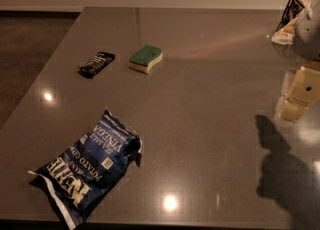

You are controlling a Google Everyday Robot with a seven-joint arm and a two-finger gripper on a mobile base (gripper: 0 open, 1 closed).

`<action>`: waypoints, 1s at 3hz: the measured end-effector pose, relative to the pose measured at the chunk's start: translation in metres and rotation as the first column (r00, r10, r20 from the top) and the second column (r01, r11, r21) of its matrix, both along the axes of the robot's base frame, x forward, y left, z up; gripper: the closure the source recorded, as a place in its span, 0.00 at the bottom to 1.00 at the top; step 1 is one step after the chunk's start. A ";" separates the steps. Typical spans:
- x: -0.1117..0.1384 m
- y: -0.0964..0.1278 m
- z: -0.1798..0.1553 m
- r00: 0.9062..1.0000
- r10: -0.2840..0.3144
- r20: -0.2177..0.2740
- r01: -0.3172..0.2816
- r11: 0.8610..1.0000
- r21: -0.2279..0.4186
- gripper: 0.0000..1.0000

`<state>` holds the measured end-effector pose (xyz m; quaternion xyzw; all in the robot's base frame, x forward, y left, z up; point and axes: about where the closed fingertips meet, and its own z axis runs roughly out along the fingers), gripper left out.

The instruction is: Move blue chip bag near sponge

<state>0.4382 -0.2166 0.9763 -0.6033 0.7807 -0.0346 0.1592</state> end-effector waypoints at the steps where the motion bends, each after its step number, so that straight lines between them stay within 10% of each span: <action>1: 0.000 0.000 0.000 1.000 0.000 0.000 0.000 1.000 0.000 0.00; 3: 0.010 0.047 0.000 0.994 0.106 0.004 -0.105 0.985 0.135 0.00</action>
Offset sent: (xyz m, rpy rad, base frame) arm 0.0099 0.0280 0.0018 0.1110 0.0347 0.0620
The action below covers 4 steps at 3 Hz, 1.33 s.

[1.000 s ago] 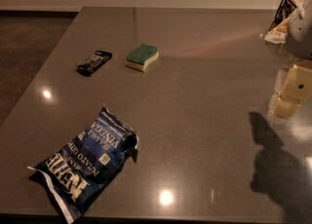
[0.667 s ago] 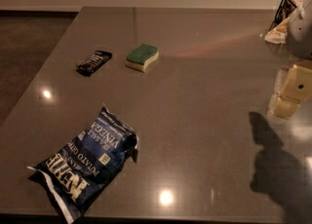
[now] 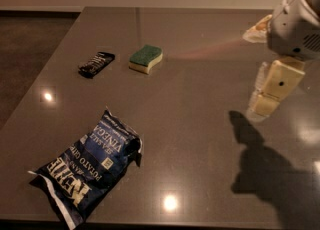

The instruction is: Move blue chip bag near sponge

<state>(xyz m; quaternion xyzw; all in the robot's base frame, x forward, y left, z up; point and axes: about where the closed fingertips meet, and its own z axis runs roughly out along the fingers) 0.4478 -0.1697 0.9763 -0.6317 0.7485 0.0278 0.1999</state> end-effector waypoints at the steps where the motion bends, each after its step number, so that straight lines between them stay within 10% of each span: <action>1: -0.001 0.057 -0.012 0.991 0.132 -0.003 -0.131 0.987 0.088 0.00; 2: -0.012 0.121 -0.037 0.960 0.278 -0.026 -0.273 0.954 0.123 0.00; 4: -0.033 0.179 -0.068 0.922 0.382 -0.066 -0.373 0.921 0.114 0.00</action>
Offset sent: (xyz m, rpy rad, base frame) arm -0.0182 0.1662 -0.0617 0.1470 0.0856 0.3939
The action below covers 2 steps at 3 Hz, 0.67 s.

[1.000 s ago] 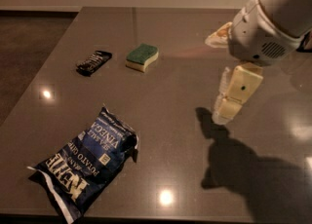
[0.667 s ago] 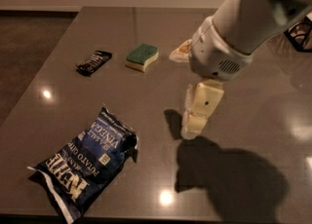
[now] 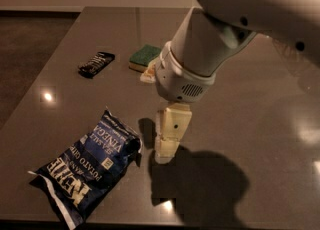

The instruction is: Move blue chip bag near sponge

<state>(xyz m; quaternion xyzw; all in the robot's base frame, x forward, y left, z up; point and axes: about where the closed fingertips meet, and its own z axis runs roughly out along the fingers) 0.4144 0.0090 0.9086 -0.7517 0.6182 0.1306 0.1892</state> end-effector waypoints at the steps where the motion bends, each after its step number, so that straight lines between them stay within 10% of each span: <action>1: -0.009 0.024 -0.014 1.000 0.018 -0.006 -0.018 1.000 -0.023 0.00; 2: -0.014 0.041 -0.027 1.000 0.022 0.001 -0.022 0.999 -0.049 0.00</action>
Offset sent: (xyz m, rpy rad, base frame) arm -0.0180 0.0606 -0.0508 -0.0959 -0.0137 0.0130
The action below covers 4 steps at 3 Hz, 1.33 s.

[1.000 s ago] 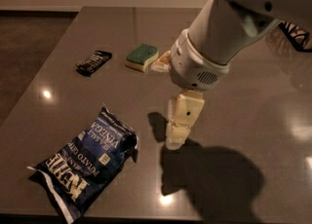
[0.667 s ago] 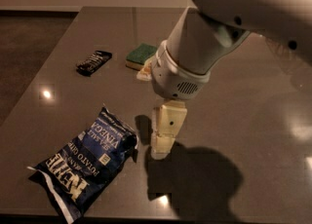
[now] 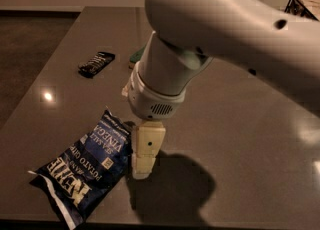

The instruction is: Move blue chip bag near sponge

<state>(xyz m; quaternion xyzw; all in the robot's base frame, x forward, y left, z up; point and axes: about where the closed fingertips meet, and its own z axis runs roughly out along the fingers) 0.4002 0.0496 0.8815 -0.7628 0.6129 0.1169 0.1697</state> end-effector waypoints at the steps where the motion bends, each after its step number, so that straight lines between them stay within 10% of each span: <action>1: -0.005 0.014 -0.013 1.000 0.001 0.026 0.000 0.999 -0.034 0.00; 4: -0.008 0.028 -0.021 1.000 0.006 0.003 -0.006 0.994 -0.106 0.64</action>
Offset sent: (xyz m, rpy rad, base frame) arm -0.0122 0.0361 -0.0378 -0.1053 -0.0207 0.0109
